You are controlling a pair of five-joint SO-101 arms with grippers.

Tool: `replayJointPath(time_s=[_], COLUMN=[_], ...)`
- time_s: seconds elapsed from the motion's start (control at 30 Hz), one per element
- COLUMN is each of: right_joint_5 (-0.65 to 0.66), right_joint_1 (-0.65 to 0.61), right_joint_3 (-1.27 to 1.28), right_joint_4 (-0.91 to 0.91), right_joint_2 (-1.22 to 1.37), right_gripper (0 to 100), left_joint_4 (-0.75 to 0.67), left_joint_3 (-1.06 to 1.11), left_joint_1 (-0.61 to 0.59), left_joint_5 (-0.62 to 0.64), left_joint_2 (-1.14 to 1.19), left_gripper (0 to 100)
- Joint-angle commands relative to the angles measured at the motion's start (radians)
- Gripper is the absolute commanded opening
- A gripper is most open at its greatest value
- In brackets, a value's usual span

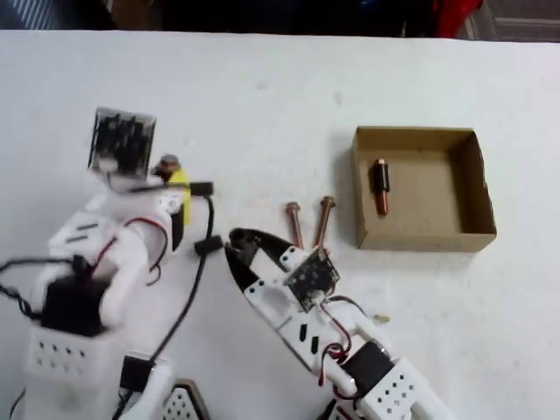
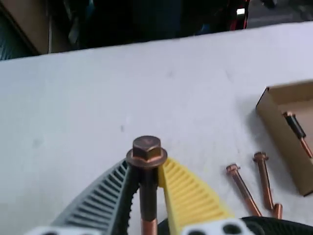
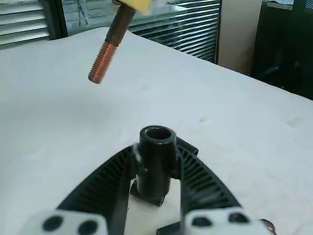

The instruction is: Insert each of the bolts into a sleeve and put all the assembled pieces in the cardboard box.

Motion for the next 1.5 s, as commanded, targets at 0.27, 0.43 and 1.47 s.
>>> replayJointPath(time_s=[0.27, 0.43, 1.47], right_joint_5=[-0.015, -0.015, -0.006], right_joint_1=[0.013, 0.013, 0.015], right_joint_3=[0.011, 0.011, 0.011], right_joint_4=[-0.11, -0.113, -0.073], right_joint_2=[-0.012, -0.01, -0.01], right_gripper=[1.6, 1.6, 1.6], left_joint_4=[-0.341, -0.473, -0.43], left_joint_3=[0.184, 0.284, 0.601], left_joint_1=[0.226, 0.229, 0.355], left_joint_5=[0.002, 0.032, 0.086], left_joint_2=[-0.229, -0.315, -0.687], left_gripper=[2, 2, 2])
